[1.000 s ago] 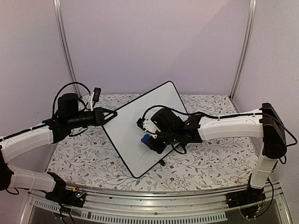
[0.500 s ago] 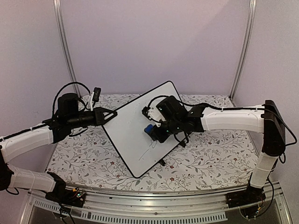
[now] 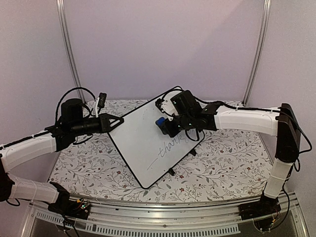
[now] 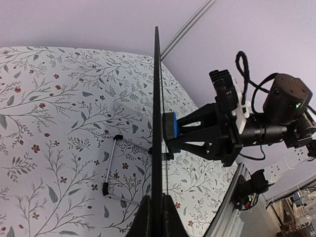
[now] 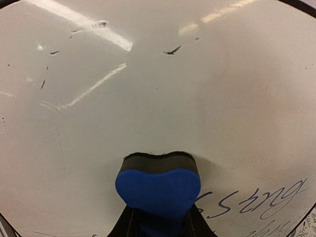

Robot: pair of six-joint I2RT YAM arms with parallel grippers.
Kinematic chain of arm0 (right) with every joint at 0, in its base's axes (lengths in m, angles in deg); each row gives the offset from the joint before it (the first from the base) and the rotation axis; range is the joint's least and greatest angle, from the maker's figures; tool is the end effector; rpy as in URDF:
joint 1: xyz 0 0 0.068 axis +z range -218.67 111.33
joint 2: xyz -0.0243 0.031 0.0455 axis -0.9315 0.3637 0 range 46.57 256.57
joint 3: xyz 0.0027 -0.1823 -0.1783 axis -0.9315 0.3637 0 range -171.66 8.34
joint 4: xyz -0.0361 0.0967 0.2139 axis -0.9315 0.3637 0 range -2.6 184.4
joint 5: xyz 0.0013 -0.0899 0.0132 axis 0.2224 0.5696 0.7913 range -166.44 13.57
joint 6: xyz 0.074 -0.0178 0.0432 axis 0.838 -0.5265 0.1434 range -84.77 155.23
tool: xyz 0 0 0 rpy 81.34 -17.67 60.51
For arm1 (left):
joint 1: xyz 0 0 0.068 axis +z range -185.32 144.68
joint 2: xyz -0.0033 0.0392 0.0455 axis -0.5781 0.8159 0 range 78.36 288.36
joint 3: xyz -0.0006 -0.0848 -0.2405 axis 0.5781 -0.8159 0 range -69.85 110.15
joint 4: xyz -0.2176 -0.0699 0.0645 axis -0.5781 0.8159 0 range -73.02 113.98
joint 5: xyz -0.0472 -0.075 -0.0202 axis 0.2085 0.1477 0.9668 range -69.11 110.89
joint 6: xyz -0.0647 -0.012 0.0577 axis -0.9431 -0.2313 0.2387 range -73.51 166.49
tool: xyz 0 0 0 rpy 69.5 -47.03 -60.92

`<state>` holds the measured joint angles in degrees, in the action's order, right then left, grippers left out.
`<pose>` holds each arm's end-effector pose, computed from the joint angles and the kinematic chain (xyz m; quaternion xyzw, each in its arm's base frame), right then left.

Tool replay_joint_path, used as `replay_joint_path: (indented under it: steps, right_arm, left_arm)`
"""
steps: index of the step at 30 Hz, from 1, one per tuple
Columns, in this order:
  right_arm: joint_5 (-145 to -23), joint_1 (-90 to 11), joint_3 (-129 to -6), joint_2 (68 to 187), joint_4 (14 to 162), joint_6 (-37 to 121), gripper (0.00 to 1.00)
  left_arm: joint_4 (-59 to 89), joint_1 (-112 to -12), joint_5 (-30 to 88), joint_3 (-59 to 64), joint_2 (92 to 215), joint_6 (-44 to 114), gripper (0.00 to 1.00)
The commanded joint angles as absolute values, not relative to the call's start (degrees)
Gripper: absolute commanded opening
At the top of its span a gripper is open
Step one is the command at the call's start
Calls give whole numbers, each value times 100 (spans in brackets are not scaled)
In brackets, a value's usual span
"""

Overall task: Erase the whiteboard
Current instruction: Erase the whiteboard on the whiteboard stand.

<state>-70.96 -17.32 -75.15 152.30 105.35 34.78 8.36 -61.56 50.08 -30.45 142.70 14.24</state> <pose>0.2729 0.3295 0.2248 -0.3776 0.8238 0.1417 0.3984 0.2287 -0.1551 0.2569 0.1103 0.7813 -0.4595 0.4078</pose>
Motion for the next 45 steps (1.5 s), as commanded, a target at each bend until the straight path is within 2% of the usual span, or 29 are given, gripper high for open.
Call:
replay_joint_path:
  steps: [1,12,29,45]
  right_arm:
    - [-7020,-1764,-6884,15259,10563,3493,0]
    - [-7142,-1899,-5906,14741,10253,3873,0]
    - [-7355,-2083,-7505,15455,10529,3584,0]
    - [-7431,-2094,-5947,14751,10298,3820,0]
  left_arm:
    - [252,-6233,5331,-2894,14112,1582,0]
    - [241,-6232,5348,-2898,14111,1567,0]
    - [257,-6241,5321,-2897,14049,1581,0]
    - [226,-6245,5346,-2915,14068,1556,0]
